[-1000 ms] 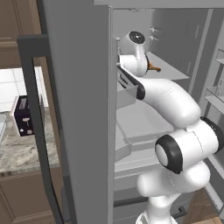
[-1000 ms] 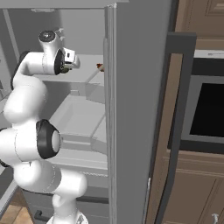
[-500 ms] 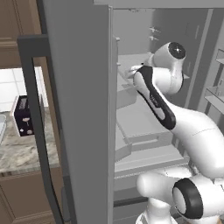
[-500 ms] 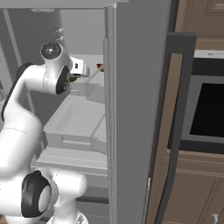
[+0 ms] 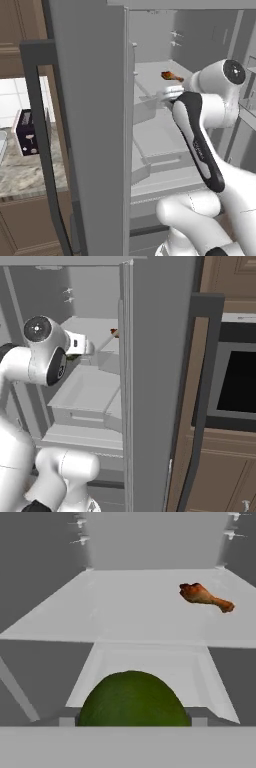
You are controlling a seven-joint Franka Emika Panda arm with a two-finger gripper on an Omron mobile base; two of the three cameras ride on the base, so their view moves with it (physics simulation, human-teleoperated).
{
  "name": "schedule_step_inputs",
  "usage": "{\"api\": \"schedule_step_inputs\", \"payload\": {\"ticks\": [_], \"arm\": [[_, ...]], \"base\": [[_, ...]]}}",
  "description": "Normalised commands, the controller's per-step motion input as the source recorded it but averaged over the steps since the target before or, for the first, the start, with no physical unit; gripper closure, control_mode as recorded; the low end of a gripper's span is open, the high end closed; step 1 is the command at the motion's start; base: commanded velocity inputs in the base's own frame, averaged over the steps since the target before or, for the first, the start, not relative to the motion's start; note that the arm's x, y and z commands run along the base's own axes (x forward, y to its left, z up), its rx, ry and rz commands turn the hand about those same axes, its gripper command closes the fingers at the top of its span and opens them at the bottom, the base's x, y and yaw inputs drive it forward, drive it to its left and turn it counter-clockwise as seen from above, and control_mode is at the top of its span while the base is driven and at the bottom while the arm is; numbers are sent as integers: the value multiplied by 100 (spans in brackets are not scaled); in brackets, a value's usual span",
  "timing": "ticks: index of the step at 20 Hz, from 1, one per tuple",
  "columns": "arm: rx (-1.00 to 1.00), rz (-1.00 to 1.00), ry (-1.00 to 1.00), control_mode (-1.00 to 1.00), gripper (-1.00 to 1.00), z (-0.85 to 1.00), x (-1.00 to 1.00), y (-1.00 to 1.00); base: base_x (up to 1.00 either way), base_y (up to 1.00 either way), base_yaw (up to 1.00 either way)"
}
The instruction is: Place one lime and one chicken drumstick in each tupperware on the nearby counter, to pack two identical lunches.
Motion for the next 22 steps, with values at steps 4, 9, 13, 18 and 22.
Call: {"api": "schedule_step_inputs", "payload": {"ticks": [4, 9, 13, 18, 22], "arm": [[-1, 0, 0, 100, 100, 0, -25, 0], [0, 0, 0, 100, 100, 0, 0, 0], [0, 0, 0, 100, 100, 0, 0, 0], [0, 0, 0, 100, 100, 0, 0, 0], [0, 0, 0, 100, 100, 0, 0, 0]], "base": [[-75, 0, 0], [-100, 0, 0], [-100, 5, 0], [-73, 61, 0], [-42, 99, 0]]}}
